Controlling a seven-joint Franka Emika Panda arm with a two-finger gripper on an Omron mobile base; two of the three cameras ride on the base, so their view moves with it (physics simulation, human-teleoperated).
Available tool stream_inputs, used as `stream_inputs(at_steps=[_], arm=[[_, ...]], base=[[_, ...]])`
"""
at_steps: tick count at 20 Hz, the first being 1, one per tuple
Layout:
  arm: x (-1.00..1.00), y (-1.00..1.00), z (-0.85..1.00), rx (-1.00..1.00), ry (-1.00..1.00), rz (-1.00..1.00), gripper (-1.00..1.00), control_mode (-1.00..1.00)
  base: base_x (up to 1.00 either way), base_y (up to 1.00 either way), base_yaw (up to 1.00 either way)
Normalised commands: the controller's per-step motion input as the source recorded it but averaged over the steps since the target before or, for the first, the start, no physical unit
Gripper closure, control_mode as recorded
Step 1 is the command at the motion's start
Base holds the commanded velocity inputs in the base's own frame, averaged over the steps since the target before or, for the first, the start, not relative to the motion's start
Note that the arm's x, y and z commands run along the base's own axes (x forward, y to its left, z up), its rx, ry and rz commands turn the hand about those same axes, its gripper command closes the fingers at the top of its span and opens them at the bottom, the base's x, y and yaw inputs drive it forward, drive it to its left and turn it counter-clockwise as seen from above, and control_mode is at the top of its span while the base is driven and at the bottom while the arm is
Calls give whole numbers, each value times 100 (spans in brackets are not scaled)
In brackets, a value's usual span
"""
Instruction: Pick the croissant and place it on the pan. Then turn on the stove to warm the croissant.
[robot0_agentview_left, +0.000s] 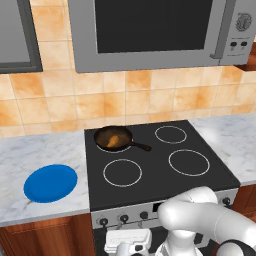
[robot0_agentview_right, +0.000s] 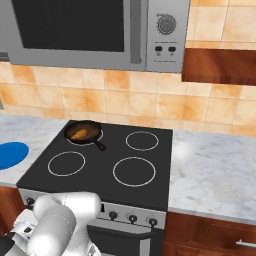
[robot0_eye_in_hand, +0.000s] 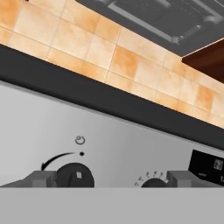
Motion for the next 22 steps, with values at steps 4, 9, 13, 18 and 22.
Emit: stream_inputs(at_steps=[4,9,13,18,22], arm=[[1,0,0,0,0,0,-100,-100],[0,0,1,0,0,0,-100,-100],[12,0,1,0,0,0,-100,-100],[25,0,8,0,0,0,-100,-100],[27,1,6,0,0,0,-100,-100]], base=[[0,0,0],[0,0,0],[0,0,0],[0,0,0],[0,0,0]])
